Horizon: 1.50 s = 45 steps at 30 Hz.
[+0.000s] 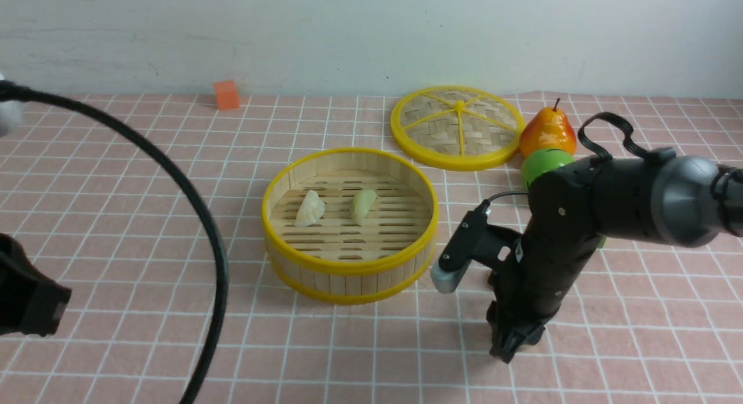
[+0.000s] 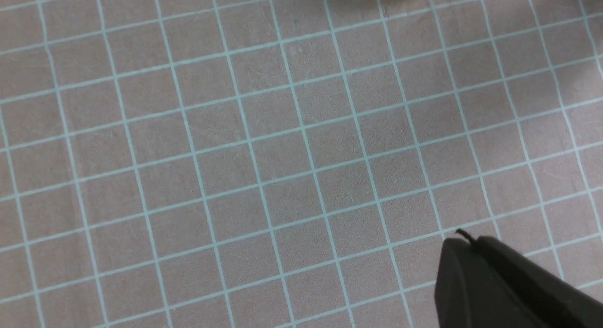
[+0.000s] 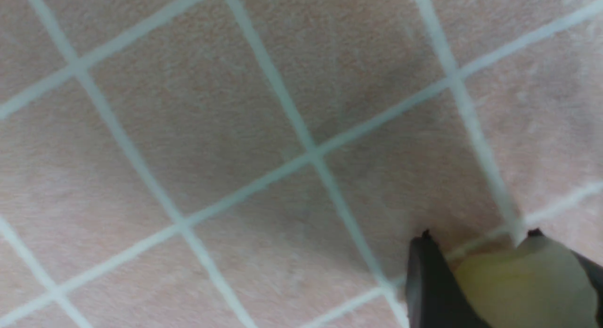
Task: Put the dumplings into the steamer on the table with the pink tablecloth.
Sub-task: 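Reach for and grasp a dumpling lying on the table beside the steamer, then place the dumpling in the bamboo steamer basket with the right gripper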
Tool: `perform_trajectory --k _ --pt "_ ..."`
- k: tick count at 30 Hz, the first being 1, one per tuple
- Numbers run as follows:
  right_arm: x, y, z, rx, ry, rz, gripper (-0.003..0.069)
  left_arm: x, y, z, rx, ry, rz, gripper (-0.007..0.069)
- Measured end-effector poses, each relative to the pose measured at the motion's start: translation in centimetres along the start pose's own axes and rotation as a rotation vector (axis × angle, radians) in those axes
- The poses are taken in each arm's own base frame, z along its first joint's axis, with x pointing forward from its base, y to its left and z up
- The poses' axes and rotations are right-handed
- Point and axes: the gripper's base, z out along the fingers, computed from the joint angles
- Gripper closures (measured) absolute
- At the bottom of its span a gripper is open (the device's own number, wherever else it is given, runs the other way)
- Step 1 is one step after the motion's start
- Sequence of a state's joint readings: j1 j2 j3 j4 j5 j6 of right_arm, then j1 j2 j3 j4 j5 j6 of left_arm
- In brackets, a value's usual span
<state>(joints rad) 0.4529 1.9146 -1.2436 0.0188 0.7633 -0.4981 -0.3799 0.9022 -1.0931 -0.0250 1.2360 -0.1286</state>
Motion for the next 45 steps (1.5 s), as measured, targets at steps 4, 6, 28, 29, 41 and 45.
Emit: perform_trajectory --k 4,6,28,29,41,45 --pt "-1.1 -0.6 -2.4 -0.007 0.015 0.059 0.0418 0.6 0.1 -0.8 0.004 -0.03 0.001 0.0638" --pt "-2.8 -0.9 -5.0 -0.014 -0.056 0.101 0.0418 0.7 0.1 -1.0 0.005 -0.037 0.001 0.0638" --pt "-16.3 1.5 -0.1 -0.06 -0.449 0.17 0.0368 0.9 -0.4 -1.0 0.058 -0.02 0.024 0.0638" --pt "-16.3 1.4 0.3 -0.061 -0.444 0.171 0.0351 0.9 -0.4 -1.0 0.058 -0.02 0.027 0.0638" --pt "-15.5 1.4 -6.7 -0.05 -0.348 0.089 0.0238 0.9 -0.4 -1.0 0.061 -0.02 0.035 0.0638" --pt "-13.5 0.9 -11.6 0.007 -0.251 0.047 0.0238 0.9 -0.4 -1.0 0.061 -0.021 0.042 0.0638"
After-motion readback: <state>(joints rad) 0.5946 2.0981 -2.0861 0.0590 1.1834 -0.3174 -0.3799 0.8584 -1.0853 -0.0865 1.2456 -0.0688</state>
